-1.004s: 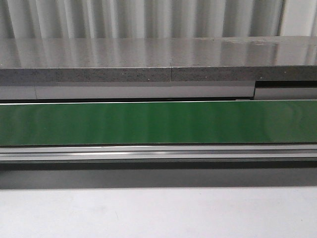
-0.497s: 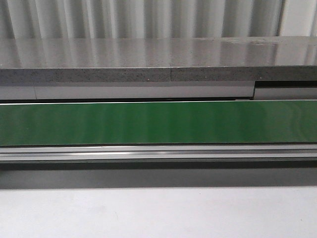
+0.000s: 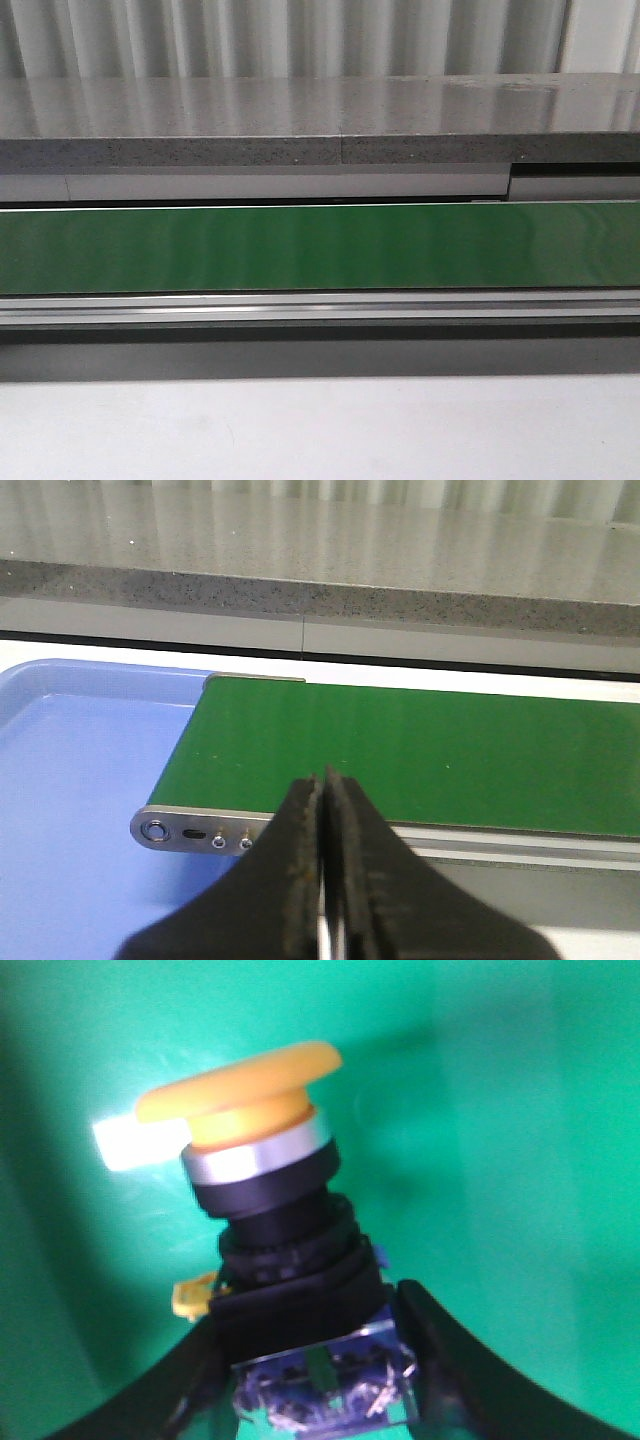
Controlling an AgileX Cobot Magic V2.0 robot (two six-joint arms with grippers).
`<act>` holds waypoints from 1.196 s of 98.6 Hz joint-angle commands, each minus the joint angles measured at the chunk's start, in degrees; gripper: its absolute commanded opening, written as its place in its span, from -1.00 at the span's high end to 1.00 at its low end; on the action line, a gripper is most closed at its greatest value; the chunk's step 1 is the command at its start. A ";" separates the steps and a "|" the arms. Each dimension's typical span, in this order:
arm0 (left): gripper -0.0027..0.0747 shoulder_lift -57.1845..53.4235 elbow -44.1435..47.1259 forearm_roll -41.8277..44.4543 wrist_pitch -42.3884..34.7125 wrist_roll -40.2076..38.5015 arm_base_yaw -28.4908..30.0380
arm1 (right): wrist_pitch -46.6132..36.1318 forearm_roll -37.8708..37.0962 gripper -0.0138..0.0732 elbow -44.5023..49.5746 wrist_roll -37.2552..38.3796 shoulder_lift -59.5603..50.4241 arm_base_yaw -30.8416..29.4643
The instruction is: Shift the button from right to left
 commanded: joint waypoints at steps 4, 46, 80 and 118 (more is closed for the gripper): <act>0.98 -2.09 1.42 0.00 -4.21 -0.56 -0.03 | -1.58 3.15 0.25 -1.81 -0.65 -9.01 0.06; 0.98 -2.09 1.42 0.00 -4.21 -0.56 -0.03 | 9.33 6.78 0.25 -1.59 -0.65 -20.87 9.69; 0.98 -2.09 1.42 0.00 -4.21 -0.56 -0.03 | 11.31 6.94 0.25 1.32 3.11 -19.49 17.61; 0.98 -2.09 1.42 0.00 -4.21 -0.56 -0.03 | 10.91 6.94 0.25 2.00 5.23 -11.27 17.61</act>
